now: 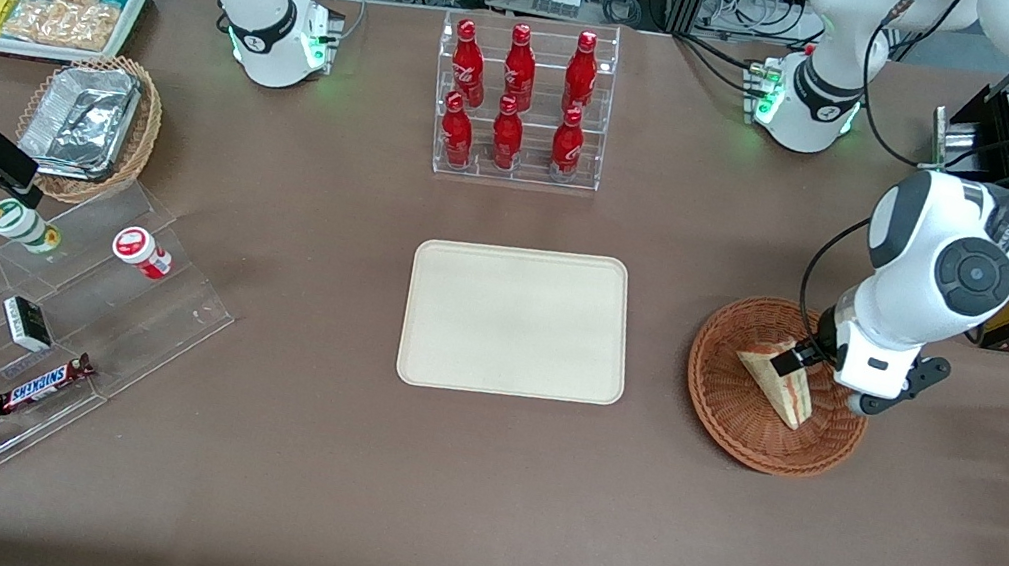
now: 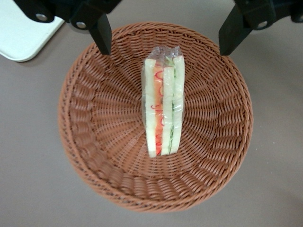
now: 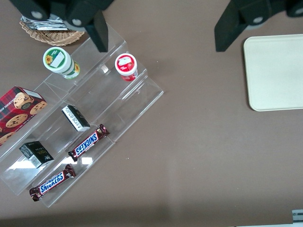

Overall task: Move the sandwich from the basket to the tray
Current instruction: 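Move the left gripper down over the sandwich in the wicker basket, then close the left gripper on the wrapped sandwich's edge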

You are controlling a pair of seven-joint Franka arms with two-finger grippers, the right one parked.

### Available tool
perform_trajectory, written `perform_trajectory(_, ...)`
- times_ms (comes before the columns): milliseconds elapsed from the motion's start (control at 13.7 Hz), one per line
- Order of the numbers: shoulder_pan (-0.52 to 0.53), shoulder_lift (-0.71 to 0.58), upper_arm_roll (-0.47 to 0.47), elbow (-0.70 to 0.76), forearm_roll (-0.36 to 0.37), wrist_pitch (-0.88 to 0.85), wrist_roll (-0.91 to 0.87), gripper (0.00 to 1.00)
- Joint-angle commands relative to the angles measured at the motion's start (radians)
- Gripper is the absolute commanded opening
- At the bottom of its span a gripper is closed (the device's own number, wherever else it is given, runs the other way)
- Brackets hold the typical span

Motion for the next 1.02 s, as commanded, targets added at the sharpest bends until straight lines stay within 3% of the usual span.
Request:
perform_trajectory(0,-0.002,-0.001,0.001,-0.07,0.004,0.088,-0.023,1.0)
perform_trajectory(805,-0.008,0.101,0.003,-0.125,0.006,0.246,-0.021,1.0)
perform_trajectory(878,-0.008,0.108,0.003,-0.125,0.01,0.257,-0.019,0.98)
perform_trajectory(951,-0.008,0.111,0.003,-0.127,0.01,0.261,-0.019,0.82)
